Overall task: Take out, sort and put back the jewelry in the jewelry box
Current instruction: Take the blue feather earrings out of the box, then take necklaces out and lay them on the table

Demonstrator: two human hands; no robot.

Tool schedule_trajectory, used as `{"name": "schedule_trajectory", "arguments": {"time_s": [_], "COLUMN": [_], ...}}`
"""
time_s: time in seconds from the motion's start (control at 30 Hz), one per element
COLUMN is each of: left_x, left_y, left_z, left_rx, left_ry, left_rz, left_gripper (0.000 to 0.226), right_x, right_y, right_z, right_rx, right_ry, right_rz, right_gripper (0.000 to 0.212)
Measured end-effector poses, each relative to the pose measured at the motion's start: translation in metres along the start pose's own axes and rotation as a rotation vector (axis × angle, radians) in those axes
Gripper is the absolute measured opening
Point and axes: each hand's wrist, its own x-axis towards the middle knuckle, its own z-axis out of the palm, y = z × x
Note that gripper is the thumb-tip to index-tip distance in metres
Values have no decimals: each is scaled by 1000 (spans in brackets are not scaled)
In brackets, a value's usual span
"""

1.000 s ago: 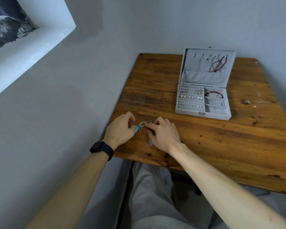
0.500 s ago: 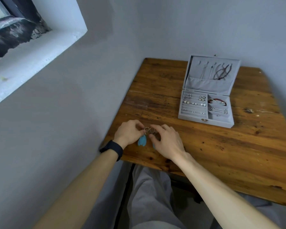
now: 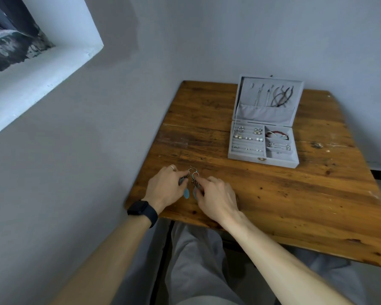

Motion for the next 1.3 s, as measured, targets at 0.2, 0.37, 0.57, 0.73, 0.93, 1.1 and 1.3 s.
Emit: {"name": "schedule_trajectory", "arguments": {"time_s": [0.2, 0.37, 0.57, 0.73, 0.93, 1.1, 1.3], "left_x": [2, -2, -7, -7, -8, -6, 23], "left_y": [-2, -2, -2, 3, 7, 18, 67], "left_z": [-3, -6, 0, -1, -5, -8, -24], "left_rx": [15, -6, 158, 177, 130, 47, -87], "left_ry": [-33, 2, 31, -4, -16, 27, 173], "left_rz": [24, 41, 148, 126, 103, 116, 189], "left_gripper": [44, 41, 45, 50, 49, 46, 46], "right_x": [4, 2, -4, -7, -5, -8, -10], "right_y": [-10, -2, 10, 3, 5, 23, 64], "right_z": [-8, -6, 3, 6, -1, -25, -81], "right_rx": [23, 82, -94, -112, -51, 46, 98], "right_ry": [-66, 22, 36, 17, -32, 99, 254], "right_rz": [19, 27, -110, -101, -94, -113, -51], "right_gripper": [36, 38, 45, 51, 51, 43, 41]}}
